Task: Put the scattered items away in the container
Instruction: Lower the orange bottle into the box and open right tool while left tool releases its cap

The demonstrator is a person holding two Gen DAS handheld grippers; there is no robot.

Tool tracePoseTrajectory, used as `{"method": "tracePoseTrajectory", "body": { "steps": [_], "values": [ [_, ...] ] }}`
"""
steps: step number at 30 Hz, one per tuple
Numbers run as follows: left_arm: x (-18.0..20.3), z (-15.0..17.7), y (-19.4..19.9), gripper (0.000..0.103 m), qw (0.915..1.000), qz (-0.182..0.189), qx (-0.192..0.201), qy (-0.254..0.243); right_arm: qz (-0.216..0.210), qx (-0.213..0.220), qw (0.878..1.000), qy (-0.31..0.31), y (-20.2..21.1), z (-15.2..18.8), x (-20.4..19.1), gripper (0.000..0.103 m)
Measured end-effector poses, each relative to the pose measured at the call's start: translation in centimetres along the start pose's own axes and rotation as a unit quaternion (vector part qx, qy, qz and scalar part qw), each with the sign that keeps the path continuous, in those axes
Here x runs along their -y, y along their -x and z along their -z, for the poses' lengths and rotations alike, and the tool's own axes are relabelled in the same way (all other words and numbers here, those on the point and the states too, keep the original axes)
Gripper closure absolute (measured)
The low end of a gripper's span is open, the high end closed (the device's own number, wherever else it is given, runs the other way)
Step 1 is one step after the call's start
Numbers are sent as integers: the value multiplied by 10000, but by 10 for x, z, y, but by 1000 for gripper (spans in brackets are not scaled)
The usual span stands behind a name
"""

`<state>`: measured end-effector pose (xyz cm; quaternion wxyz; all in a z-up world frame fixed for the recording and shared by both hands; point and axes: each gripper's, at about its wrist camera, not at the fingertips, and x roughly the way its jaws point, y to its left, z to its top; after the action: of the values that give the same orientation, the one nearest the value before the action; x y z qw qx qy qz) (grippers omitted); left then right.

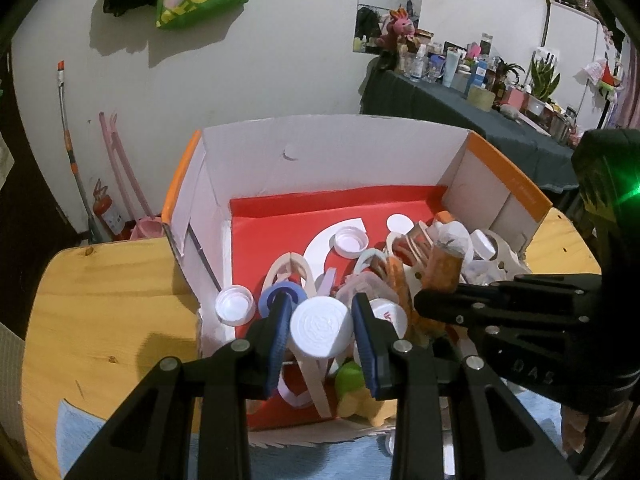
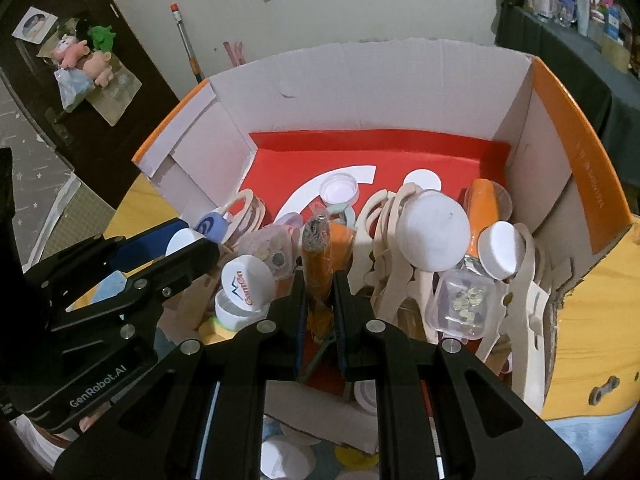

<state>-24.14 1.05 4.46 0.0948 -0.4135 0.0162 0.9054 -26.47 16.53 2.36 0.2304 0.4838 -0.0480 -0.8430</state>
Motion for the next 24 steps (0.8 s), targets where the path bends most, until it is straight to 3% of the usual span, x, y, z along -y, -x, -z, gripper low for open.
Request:
{"method": "tracePoseTrajectory", "body": {
  "steps": [24],
  "values": [
    [0,4,-7,69,9999,-59,-63,-53,-11,-11,9999,-157,-5,-4,4,91]
  ]
}}
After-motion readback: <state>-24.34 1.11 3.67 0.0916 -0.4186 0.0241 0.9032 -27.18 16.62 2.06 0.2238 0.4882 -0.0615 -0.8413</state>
